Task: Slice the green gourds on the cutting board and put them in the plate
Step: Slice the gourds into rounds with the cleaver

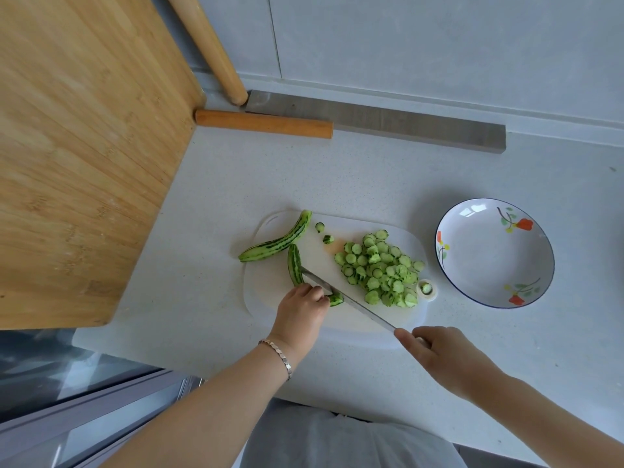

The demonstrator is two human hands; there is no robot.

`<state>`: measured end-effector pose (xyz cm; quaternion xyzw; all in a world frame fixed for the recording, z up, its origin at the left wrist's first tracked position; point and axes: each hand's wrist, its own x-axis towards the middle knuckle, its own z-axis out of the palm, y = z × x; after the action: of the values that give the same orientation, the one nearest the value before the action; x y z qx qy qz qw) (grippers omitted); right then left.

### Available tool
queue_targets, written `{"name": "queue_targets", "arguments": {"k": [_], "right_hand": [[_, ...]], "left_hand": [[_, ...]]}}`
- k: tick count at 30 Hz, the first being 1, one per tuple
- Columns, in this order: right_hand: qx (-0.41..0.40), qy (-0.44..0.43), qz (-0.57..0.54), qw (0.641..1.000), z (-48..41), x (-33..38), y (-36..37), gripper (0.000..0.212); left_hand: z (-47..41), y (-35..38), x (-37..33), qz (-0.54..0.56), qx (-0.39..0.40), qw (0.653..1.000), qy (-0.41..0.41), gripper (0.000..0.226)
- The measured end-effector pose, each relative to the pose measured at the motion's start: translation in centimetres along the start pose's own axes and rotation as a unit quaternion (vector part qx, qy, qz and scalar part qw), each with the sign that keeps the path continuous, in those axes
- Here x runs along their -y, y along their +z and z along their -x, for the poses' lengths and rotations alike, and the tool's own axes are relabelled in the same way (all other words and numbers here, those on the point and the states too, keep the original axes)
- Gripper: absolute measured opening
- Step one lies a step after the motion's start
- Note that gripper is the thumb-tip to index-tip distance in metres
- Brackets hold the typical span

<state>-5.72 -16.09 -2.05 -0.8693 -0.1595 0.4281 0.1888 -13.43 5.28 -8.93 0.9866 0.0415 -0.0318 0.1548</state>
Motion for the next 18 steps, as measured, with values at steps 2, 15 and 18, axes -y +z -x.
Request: {"name": "queue_targets", "arguments": {"k": [2,15,18], "right_hand": [[0.001,-0.006,0.013,1.0,-0.3,0.0,0.3,0.053],[0.007,0.041,-0.106,0.994,0.3,0.1,1.2,0.052],[0.01,0.036,-0.093,0.995,0.3,0.5,0.7,0.051]], "left_hand": [[0.0,-0.1,-0.1,-0.001,0.002,1.0,-0.001,0.037],[-0.1,0.3,0.0,0.007,0.003,1.0,-0.018,0.038],[-0.1,0.4,0.1,0.005,0.007,1.0,-0.019,0.039]]}}
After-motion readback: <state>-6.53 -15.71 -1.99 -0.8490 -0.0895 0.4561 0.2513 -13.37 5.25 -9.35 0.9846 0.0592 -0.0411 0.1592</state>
